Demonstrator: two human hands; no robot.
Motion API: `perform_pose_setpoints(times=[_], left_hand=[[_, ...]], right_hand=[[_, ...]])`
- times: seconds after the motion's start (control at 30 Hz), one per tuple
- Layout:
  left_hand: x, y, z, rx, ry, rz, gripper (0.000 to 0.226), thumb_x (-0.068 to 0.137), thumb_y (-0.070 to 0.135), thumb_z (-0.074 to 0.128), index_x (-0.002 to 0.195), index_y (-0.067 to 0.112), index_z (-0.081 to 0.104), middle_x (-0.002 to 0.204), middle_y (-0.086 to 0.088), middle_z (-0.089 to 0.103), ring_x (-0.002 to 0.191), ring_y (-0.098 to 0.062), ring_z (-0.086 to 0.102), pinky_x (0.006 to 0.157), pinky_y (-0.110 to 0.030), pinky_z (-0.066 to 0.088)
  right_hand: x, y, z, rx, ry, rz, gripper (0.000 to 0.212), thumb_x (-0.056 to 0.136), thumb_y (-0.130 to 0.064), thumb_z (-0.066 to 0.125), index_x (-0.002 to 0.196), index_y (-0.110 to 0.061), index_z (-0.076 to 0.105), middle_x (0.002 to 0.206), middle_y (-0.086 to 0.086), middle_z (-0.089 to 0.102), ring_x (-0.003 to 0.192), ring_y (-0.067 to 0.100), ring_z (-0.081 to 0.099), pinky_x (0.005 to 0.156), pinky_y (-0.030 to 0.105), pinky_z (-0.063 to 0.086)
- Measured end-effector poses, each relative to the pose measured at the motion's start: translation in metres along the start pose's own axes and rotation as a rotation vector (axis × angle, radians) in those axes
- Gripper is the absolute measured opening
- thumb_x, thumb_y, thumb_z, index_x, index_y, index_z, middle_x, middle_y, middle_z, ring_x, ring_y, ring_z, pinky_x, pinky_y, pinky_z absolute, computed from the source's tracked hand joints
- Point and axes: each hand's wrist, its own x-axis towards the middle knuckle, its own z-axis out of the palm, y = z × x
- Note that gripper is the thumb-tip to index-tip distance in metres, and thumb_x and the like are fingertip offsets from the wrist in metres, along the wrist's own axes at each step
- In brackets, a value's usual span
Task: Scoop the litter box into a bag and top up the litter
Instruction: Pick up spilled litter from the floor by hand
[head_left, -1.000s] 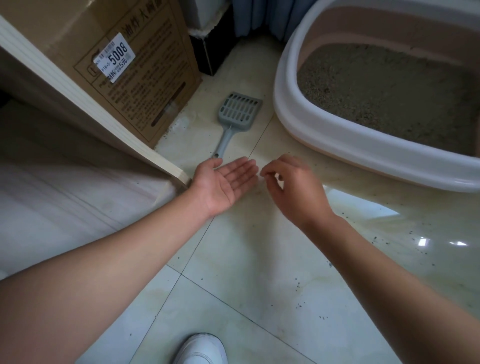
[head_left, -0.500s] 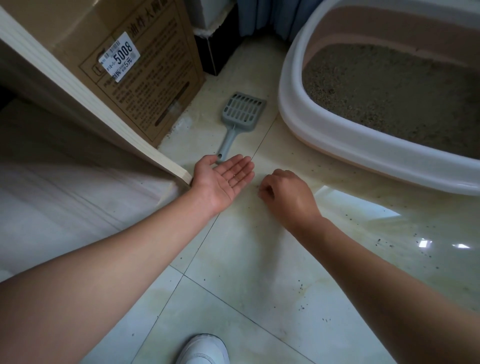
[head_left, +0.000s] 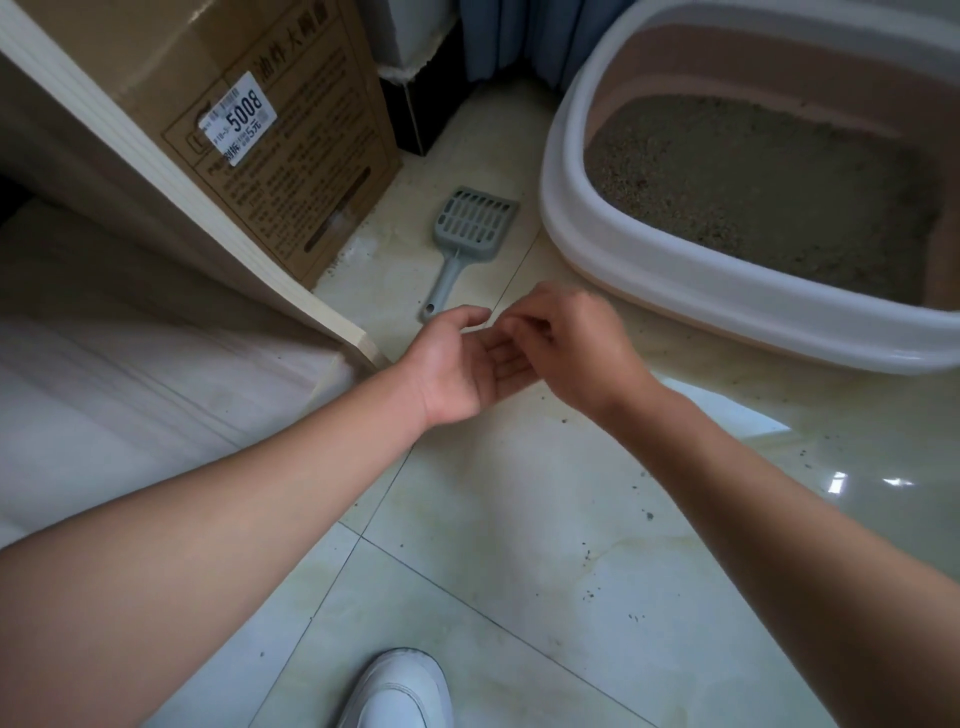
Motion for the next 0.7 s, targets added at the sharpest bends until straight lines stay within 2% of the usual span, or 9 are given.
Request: perform_pose_setpoints(times=[0.07,0.13,0.2,0.27,0.4,0.57,0.7], left_hand=[[-0.002,0.003,0.003,-0.017,0.009,0.021,0.043,0.102,0.025,0.038,0.095,-0.004,0.069,0.093,-0.022,0.073,0.079,-0.031,0.074,0.073,-0.042,0.063],[-0.001,0.004,0.002,-0.07,0.059,0.071,0.041,0.102,0.023,0.037,0.103,-0.004,0.067,0.099,-0.022,0.073,0.081,-0.03,0.075,0.078,-0.044,0.062],[0.001,0.003,-0.004,-0.137,0.128,0.116,0.04,0.102,0.023,0.036,0.102,-0.003,0.067,0.096,-0.021,0.074,0.077,-0.029,0.075,0.076,-0.044,0.062],[0.003,0.002,-0.01,-0.181,0.191,0.129,0.041,0.102,0.025,0.037,0.1,-0.003,0.067,0.094,-0.02,0.075,0.074,-0.029,0.075,0.075,-0.044,0.062],[0.002,-0.007,-0.015,-0.176,0.23,0.144,0.043,0.102,0.028,0.039,0.101,-0.003,0.067,0.095,-0.02,0.075,0.075,-0.029,0.075,0.075,-0.046,0.061],[0.001,-0.007,-0.015,-0.146,0.237,0.153,0.042,0.101,0.029,0.04,0.102,-0.002,0.067,0.098,-0.019,0.075,0.076,-0.029,0.076,0.074,-0.042,0.063],[-0.001,-0.008,-0.017,-0.126,0.247,0.14,0.041,0.1,0.028,0.04,0.104,-0.003,0.067,0.099,-0.02,0.075,0.078,-0.03,0.075,0.074,-0.042,0.063]], right_hand=[[-0.003,0.006,-0.015,0.031,0.073,0.032,0.017,0.09,-0.014,0.06,0.089,-0.017,0.076,0.084,-0.003,0.07,0.076,0.015,0.061,0.07,0.034,0.05],[-0.012,0.015,-0.025,0.038,0.122,0.084,0.016,0.092,-0.015,0.061,0.092,-0.019,0.077,0.086,-0.006,0.071,0.075,0.013,0.061,0.071,0.032,0.051],[-0.027,0.028,-0.029,-0.001,0.102,0.133,0.015,0.091,-0.016,0.063,0.092,-0.022,0.077,0.089,-0.009,0.072,0.075,0.01,0.061,0.072,0.031,0.051],[-0.045,0.041,-0.025,-0.071,0.005,0.167,0.014,0.089,-0.017,0.064,0.09,-0.023,0.076,0.089,-0.008,0.071,0.076,0.011,0.061,0.073,0.033,0.052],[-0.076,0.056,0.002,-0.138,-0.155,0.244,0.013,0.086,-0.018,0.062,0.091,-0.022,0.074,0.091,-0.002,0.066,0.085,0.02,0.061,0.075,0.034,0.051],[-0.09,0.055,0.029,-0.124,-0.09,0.281,0.008,0.08,-0.02,0.067,0.088,-0.023,0.068,0.085,-0.007,0.059,0.079,0.016,0.054,0.066,0.028,0.043],[-0.088,0.054,0.032,-0.19,-0.063,0.245,0.009,0.084,-0.017,0.061,0.08,-0.021,0.068,0.08,-0.007,0.059,0.074,0.018,0.055,0.06,0.031,0.045]])
